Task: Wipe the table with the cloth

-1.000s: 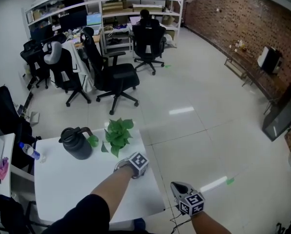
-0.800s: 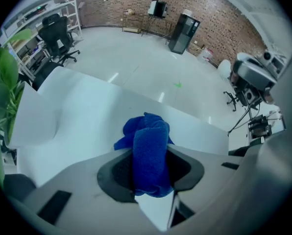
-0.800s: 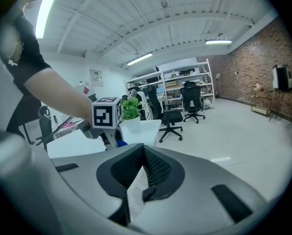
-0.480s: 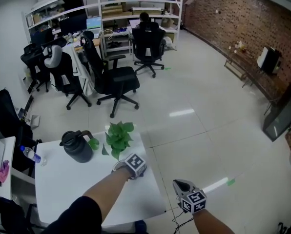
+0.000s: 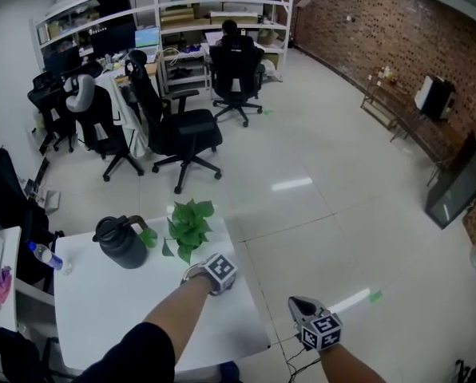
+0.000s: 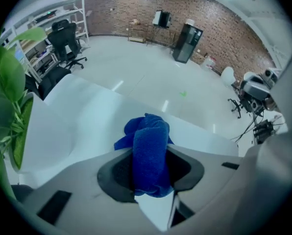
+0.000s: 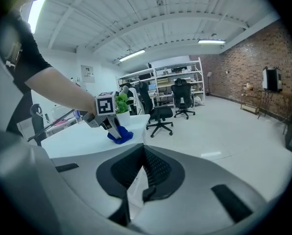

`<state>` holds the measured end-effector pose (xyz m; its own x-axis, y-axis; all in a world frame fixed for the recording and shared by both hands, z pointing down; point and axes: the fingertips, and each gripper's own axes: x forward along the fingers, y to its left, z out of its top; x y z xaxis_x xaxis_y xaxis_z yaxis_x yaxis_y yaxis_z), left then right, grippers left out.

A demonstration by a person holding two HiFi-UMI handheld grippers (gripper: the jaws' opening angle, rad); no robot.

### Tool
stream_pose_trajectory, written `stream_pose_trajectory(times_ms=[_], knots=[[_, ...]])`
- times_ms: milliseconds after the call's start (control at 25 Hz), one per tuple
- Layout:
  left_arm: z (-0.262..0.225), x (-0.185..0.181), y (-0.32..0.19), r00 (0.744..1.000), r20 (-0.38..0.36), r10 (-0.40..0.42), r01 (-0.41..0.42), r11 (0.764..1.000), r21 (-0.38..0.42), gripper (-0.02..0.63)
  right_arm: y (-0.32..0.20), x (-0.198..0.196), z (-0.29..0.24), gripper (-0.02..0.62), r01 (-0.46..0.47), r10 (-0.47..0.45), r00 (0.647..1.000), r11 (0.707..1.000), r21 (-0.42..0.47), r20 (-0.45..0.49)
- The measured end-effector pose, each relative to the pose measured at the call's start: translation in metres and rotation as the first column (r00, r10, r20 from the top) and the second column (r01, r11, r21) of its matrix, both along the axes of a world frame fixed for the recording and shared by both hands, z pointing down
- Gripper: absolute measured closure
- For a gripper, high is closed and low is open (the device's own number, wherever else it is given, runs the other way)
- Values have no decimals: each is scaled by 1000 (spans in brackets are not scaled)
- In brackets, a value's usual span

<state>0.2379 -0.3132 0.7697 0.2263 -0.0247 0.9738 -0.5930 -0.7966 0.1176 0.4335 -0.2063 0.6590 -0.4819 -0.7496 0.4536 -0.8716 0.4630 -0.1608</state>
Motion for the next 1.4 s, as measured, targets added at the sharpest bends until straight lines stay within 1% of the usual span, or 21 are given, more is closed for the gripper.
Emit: stream_pose_trajectory(times_ms=[120, 240, 440, 480, 560, 600, 680, 760, 840, 960, 1040, 1120, 1200, 1240, 1320, 1400], knots=[[0, 1, 25, 997, 25, 69, -68, 998, -18, 476, -2, -17, -3, 583, 40, -40, 999, 999, 9, 0], [-1, -2, 47, 995, 24, 98, -98, 995, -26, 476, -4, -32, -9, 583, 62, -63, 998, 998, 20, 10], [1, 1, 74, 994, -53, 90, -95, 992, -86, 476, -2, -45, -12, 583, 88, -88, 996, 996, 25, 15], [0, 4, 75, 994, -76, 79, -86, 992, -97, 477, 0, -46, -13, 583, 89, -89, 996, 996, 25, 17], [-11, 15, 74, 987, -160, 17, -34, 994, -101, 477, 4, -47, -17, 583, 89, -89, 996, 996, 25, 23], [-20, 21, 70, 977, -214, -22, 4, 996, -85, 477, 6, -46, -18, 583, 86, -87, 996, 996, 26, 26], [-44, 32, 58, 944, -321, -82, 75, 997, -34, 477, 9, -42, -22, 583, 73, -74, 997, 997, 29, 32], [-68, 36, 52, 903, -416, -110, 124, 992, 8, 477, 12, -40, -26, 583, 59, -61, 998, 998, 32, 35], [-88, 30, 57, 860, -497, -117, 156, 987, 37, 477, 14, -43, -30, 583, 55, -56, 998, 998, 38, 36], [-110, -1, 65, 810, -574, -120, 205, 975, 85, 476, 13, -55, -39, 583, 58, -60, 997, 997, 52, 37], [-120, -34, 72, 783, -606, -144, 260, 959, 109, 477, 9, -70, -43, 583, 61, -63, 997, 996, 60, 37], [-127, -74, 80, 750, -639, -173, 321, 939, 123, 477, 5, -91, -47, 583, 71, -74, 997, 995, 67, 34], [-132, -120, 91, 716, -669, -201, 380, 916, 131, 477, 2, -122, -52, 583, 102, -105, 994, 992, 74, 25], [-133, -146, 98, 703, -677, -216, 410, 902, 137, 476, 1, -140, -54, 583, 124, -126, 992, 989, 76, 17], [-135, -198, 113, 682, -688, -249, 470, 870, 150, 476, 1, -180, -60, 583, 170, -171, 985, 982, 82, 8], [-137, -251, 133, 659, -697, -282, 528, 833, 162, 476, 5, -227, -64, 583, 219, -222, 975, 972, 89, 21]])
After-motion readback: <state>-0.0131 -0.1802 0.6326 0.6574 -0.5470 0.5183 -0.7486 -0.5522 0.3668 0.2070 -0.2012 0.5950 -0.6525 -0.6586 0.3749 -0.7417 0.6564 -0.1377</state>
